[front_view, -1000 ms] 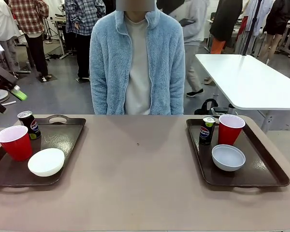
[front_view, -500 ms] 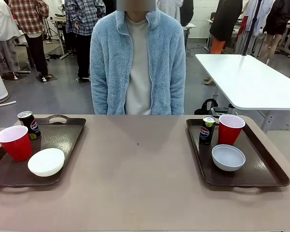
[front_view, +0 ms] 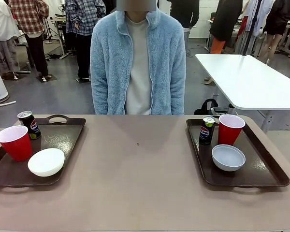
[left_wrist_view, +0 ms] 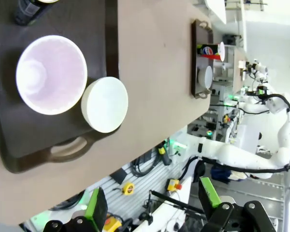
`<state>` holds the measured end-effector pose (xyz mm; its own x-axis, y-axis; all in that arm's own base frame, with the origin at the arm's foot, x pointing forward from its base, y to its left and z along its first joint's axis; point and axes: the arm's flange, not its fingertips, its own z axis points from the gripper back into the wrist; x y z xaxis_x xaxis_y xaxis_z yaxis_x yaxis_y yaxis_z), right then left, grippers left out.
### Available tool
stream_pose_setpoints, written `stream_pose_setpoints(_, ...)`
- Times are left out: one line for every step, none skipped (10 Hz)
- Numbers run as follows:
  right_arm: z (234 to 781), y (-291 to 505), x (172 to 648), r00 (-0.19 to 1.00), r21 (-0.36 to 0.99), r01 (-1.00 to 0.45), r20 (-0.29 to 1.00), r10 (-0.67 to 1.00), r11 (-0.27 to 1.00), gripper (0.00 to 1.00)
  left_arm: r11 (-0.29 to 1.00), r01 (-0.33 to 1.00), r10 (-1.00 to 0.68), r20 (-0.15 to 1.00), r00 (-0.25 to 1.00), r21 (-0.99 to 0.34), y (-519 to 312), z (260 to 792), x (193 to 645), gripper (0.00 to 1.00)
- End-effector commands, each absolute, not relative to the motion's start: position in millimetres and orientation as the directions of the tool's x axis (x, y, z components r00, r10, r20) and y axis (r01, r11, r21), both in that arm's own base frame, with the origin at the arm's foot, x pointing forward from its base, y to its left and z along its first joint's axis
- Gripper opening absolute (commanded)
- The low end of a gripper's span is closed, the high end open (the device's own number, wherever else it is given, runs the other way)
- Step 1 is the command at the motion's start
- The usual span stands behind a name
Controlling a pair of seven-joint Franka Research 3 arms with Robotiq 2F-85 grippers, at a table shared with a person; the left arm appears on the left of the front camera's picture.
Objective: Prepare tableware on both trays.
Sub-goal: Pick up a Picnic Bowl from the table and place it on a Handle tray.
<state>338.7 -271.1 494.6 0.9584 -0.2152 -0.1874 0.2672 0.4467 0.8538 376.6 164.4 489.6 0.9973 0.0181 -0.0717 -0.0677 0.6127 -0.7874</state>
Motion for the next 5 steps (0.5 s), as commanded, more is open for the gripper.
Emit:
stream_pose_setpoints(495, -267, 336, 0.954, 0.857, 0.276, -0.191, -0.229, 0.436, 1.0, 0.593, -0.046, 0.029, -0.036, 0.999, -0.804, 174, 490, 379, 1.0)
stream_pose_setpoints(495, -267, 336, 0.954, 0.857, 0.276, -0.191, -0.229, 0.436, 1.0, 0.615, -0.053, 0.041, -0.035, 0.999, -0.787, 168, 492, 380, 1.0)
stream_pose_setpoints(495, -267, 336, 0.954, 0.857, 0.276, -0.191, -0.229, 0.436, 1.0, 0.699, -0.065, 0.074, -0.019, 0.997, -0.712, 153, 493, 389, 1.0)
stream_pose_setpoints(495, -267, 336, 0.954, 0.857, 0.276, -0.191, -0.229, 0.436, 1.0, 0.612, -0.075, 0.033, -0.069, 0.997, -0.787, 170, 488, 378, 1.0)
stream_pose_setpoints(495, -267, 336, 0.954, 0.857, 0.276, -0.191, -0.229, 0.436, 1.0, 0.612, -0.075, 0.033, -0.069, 0.997, -0.787, 170, 488, 378, 1.0)
